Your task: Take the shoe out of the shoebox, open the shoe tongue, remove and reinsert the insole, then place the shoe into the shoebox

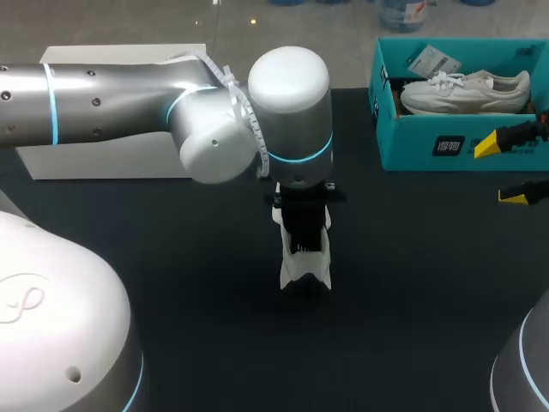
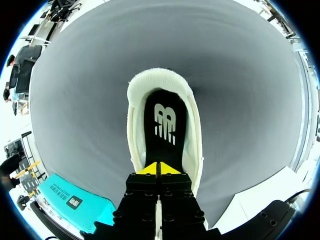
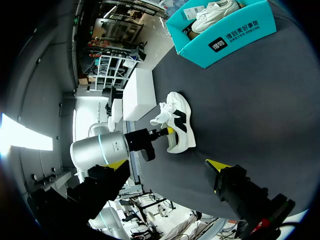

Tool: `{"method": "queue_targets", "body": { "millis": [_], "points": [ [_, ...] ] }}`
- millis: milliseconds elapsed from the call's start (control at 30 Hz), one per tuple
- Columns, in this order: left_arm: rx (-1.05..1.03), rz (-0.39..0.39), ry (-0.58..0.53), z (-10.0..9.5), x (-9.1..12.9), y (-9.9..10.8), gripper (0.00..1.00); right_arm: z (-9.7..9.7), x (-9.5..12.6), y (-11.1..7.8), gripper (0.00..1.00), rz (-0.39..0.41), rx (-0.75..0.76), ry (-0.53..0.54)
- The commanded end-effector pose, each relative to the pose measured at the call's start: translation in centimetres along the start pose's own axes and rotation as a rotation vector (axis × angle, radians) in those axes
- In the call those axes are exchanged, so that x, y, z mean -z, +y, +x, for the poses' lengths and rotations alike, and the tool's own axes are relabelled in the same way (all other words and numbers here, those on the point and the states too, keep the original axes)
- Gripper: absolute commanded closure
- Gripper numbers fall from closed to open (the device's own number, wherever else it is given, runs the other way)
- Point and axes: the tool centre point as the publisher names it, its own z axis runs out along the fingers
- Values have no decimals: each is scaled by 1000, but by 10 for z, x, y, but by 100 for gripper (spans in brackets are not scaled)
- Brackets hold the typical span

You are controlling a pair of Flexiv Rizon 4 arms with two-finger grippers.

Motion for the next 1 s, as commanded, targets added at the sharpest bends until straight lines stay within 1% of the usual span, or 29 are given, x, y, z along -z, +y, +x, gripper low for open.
{"method": "queue_targets", "body": {
  "millis": [33, 100, 267, 300, 333, 367, 400, 467, 600, 833, 1000],
  "points": [
    [33, -22, 16, 1, -1, 6, 100, 0, -1, -1, 0, -2, -1, -2],
    [39, -51, 26, 3, -2, 11, 100, 0, -1, -1, 0, -2, -1, -2],
    [44, -52, 35, 7, -4, 12, 100, 0, -1, -1, 0, -2, -1, -2],
    [41, -60, 38, 7, -4, 11, 98, 0, -1, -1, 0, -2, -1, -2],
    [41, -59, 40, 7, -3, 11, 69, 0, -1, -1, 0, -2, -1, -2],
    [48, -62, 38, 7, -2, 11, 24, 0, -1, -1, 0, -2, -1, -2],
    [51, -69, 45, 7, -1, 11, 0, 0, -1, -1, 0, -2, -1, -2],
    [56, -88, 51, 8, -1, 12, 0, 0, -1, -1, 0, -2, -1, -2],
    [61, -83, 53, 10, 1, 12, 0, 0, -1, -1, 0, -2, -1, -2],
    [60, -73, 52, 13, 11, 7, 0, 0, -1, -1, 0, -2, -1, -2],
    [62, -73, 62, 16, 12, 10, 0, 0, -1, -1, 0, -2, -1, -2]
  ]
}}
